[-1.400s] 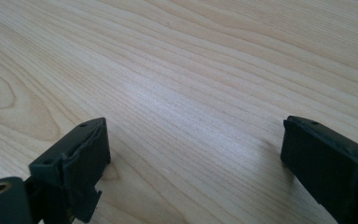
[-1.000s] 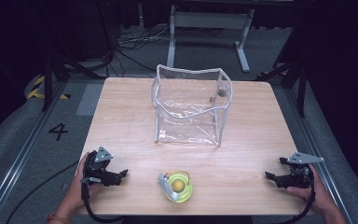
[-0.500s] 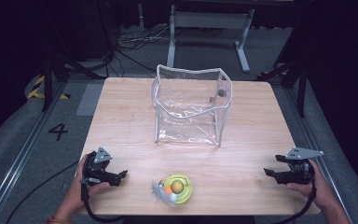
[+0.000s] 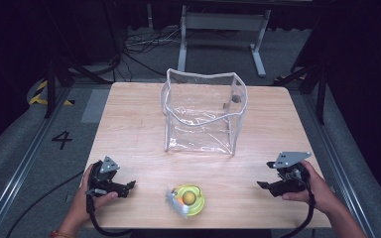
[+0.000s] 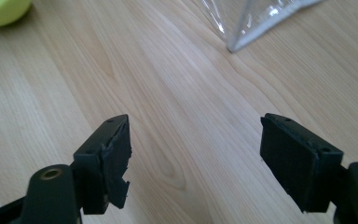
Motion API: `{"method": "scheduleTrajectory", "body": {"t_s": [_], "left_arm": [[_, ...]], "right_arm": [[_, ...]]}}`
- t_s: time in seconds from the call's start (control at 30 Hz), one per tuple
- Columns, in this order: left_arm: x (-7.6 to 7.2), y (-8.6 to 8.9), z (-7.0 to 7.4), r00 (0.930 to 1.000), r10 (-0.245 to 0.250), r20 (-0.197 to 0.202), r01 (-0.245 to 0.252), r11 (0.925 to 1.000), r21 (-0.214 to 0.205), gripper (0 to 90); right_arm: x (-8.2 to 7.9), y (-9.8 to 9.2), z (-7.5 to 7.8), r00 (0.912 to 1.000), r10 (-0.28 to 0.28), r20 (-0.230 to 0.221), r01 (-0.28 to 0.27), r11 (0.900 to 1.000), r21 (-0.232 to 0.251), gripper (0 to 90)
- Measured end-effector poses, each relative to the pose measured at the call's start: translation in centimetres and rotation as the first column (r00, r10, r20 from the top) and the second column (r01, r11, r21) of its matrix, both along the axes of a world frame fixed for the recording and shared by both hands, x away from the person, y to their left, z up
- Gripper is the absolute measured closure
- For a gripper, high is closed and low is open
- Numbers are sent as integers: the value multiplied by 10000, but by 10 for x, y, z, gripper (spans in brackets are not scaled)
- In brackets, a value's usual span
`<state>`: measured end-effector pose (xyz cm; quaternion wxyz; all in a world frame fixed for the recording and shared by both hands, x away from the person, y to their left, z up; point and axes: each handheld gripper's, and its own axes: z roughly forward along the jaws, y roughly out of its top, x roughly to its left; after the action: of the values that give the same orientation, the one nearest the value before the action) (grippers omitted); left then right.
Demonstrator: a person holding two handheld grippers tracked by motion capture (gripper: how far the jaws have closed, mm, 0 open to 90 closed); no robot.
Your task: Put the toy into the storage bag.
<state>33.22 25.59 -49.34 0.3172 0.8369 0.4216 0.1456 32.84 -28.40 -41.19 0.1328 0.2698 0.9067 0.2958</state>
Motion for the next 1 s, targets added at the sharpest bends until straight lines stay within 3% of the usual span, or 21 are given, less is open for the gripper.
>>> {"method": "scheduleTrajectory", "body": {"t_s": [0.1,0.23,0.37,0.53,0.7,0.87,0.97,1.0], "left_arm": [[0,0,0,10000,-30,10,30,10000,58,1],[0,0,0,10000,-38,-3,38,10000,36,2],[0,0,0,10000,-39,10,39,10000,55,1],[1,0,0,10000,-31,1,31,10000,7,1],[1,0,0,10000,-37,0,37,10000,11,1],[1,0,0,10000,-62,4,62,10000,36,1],[1,0,0,10000,-59,3,59,10000,32,2],[1,0,0,10000,-59,3,59,10000,32,1]], "right_arm": [[-1,14,8,9993,382,-56,-381,9993,63,248],[-2,35,19,9966,823,-74,-825,9963,-238,250],[-4,52,29,9905,1366,141,-1354,9887,-646,254],[-4,72,38,9826,1843,237,-1821,9803,-760,256],[-3,92,43,9702,2422,17,-2411,9664,-887,271],[-7,111,49,9402,3379,-438,-3404,9369,-793,279],[-8,123,55,9280,3671,-629,-3713,9254,-764,287],[-8,123,55,9280,3671,-629,-3713,9254,-764,287]]}}
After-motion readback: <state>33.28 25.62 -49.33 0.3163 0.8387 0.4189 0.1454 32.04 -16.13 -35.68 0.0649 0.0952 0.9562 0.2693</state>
